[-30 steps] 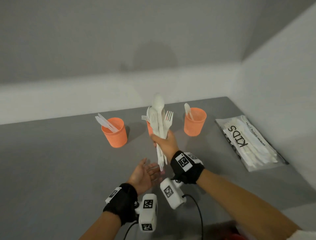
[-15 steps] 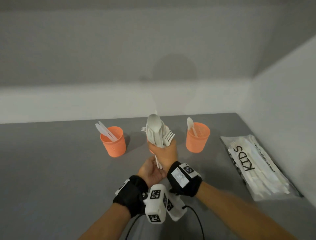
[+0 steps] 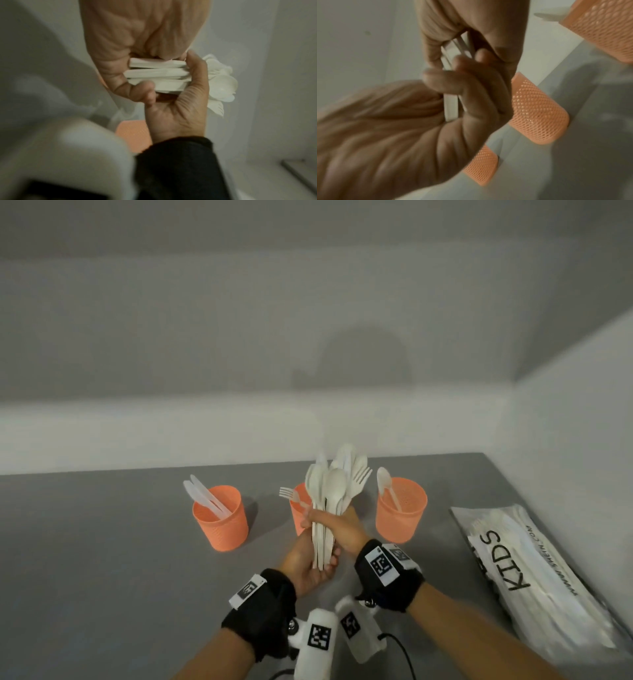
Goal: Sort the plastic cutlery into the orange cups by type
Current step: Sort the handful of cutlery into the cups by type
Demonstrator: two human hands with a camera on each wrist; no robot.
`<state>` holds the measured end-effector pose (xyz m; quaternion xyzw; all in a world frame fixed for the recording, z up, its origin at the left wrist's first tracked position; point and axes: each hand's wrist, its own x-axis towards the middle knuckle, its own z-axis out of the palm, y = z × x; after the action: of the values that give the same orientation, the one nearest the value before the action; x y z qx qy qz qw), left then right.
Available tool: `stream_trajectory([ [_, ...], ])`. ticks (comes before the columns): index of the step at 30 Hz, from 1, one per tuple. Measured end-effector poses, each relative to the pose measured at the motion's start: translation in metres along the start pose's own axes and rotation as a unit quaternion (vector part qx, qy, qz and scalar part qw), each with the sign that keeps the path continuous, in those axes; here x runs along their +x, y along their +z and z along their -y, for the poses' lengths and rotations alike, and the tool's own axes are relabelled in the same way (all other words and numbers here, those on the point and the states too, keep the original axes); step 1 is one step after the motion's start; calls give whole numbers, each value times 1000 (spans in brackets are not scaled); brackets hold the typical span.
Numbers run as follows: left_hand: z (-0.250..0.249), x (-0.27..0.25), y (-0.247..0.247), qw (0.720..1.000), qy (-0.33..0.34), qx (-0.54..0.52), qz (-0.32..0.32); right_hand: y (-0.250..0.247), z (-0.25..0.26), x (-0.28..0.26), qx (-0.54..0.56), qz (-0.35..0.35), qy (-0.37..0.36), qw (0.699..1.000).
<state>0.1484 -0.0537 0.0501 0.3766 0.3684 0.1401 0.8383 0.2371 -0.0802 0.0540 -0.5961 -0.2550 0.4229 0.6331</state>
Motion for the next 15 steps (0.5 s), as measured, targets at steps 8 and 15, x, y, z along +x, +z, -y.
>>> stream_trajectory([
  [8, -12, -4, -9, 968, 70, 198, 138, -18, 6, -4, -10, 86, 43, 995],
  [15, 1, -8, -11, 905, 128, 396, 88, -14, -2, -16, -41, 126, 83, 988],
])
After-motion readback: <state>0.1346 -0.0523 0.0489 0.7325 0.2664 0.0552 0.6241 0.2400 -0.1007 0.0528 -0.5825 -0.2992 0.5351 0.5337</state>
